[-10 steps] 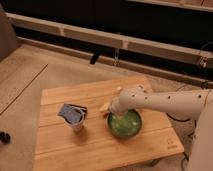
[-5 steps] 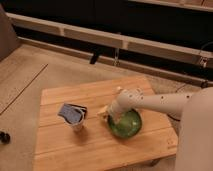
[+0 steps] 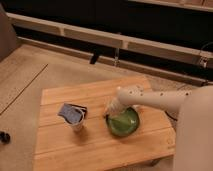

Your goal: Pick up the ceramic bowl

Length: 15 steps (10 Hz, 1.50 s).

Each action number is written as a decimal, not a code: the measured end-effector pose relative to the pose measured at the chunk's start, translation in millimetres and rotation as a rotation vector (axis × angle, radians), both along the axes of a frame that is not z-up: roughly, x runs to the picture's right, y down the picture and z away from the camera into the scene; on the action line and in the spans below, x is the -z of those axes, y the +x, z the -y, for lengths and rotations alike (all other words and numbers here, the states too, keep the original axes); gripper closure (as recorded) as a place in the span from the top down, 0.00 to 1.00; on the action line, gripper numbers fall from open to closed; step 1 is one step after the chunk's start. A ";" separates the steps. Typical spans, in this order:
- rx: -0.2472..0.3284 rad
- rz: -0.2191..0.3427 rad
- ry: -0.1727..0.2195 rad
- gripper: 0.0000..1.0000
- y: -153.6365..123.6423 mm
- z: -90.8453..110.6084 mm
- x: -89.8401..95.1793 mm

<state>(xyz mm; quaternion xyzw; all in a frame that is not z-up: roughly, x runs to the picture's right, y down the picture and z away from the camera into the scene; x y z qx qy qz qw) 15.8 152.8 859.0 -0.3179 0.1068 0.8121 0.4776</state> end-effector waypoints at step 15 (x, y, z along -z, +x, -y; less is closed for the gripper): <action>0.114 -0.061 0.353 0.00 3.6 114.2 150.7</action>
